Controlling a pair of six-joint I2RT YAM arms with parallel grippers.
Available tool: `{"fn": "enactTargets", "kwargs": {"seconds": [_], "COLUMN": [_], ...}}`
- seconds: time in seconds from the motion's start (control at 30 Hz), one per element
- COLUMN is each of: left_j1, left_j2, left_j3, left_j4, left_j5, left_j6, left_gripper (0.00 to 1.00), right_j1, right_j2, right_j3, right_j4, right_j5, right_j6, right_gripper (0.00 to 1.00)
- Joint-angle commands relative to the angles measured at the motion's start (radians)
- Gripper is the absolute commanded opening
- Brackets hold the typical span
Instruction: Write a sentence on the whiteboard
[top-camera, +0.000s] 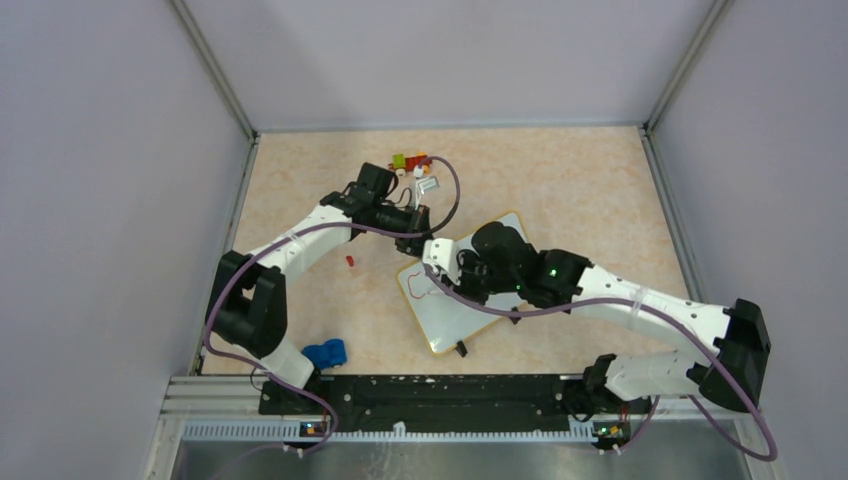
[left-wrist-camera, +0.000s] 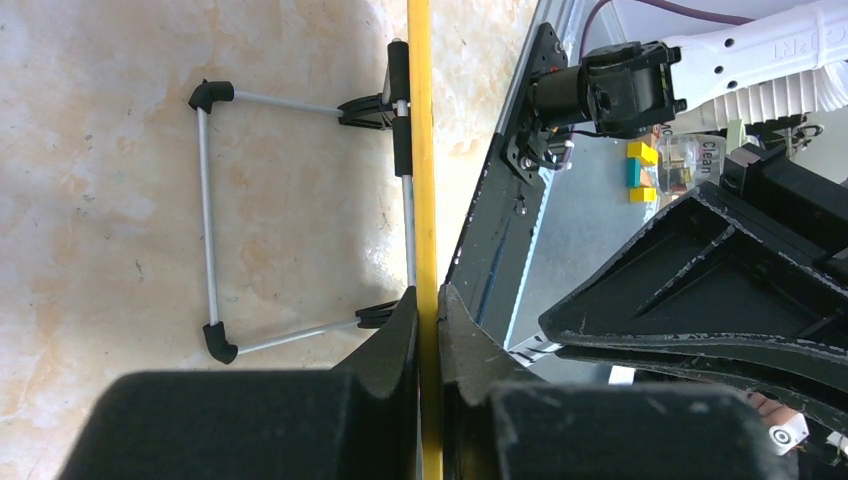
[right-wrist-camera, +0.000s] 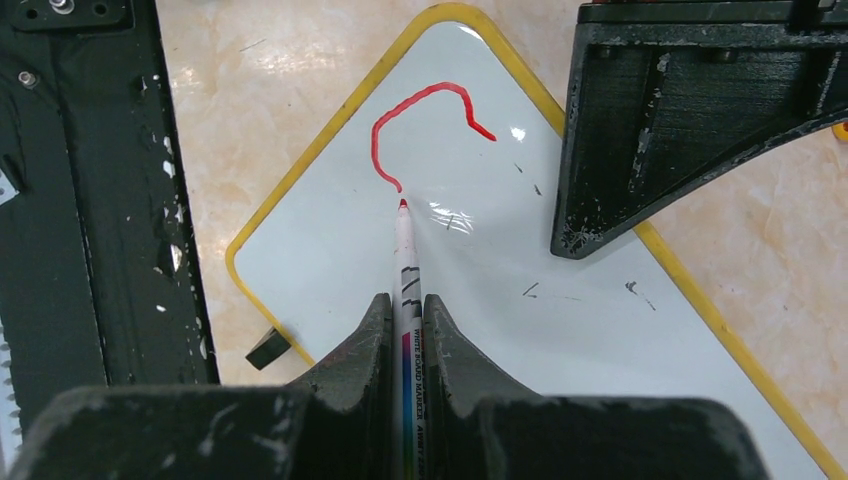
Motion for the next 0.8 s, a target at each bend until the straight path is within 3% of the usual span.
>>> {"fn": "enactTargets", "kwargs": {"seconds": [0.0,0.33,0.57,0.77], "left_j1": [-0.007,-0.007,-0.006,-0.004], "left_j2": [0.01,0.02,0.035,-0.013], "left_j3": [-0.016,-0.005,0.024,-0.047], "left_j4": [-0.007,-0.012,-0.046,0.026], "left_j5": [-0.013,0.005,0.013,-0.044], "left_j6": [0.06,0.066,0.088,0.039], "left_gripper": [0.0,0.0,0.0,0.0], "right_j1": [-0.012,-0.026,-0.096,-0.135], "right_j2": [-0.023,-0.001,0.016,-0.101], "right_j3": [0.065,0.115,0.181,0.039], "right_j4": [0.025,0.025,-0.072,-0.033], "right_j5": [0.006,-0.008,-0.226,-0.258], "right_j6": [0.022,0.06,0.081,0.054], "right_gripper": [0.0,0.0,0.0,0.0]}}
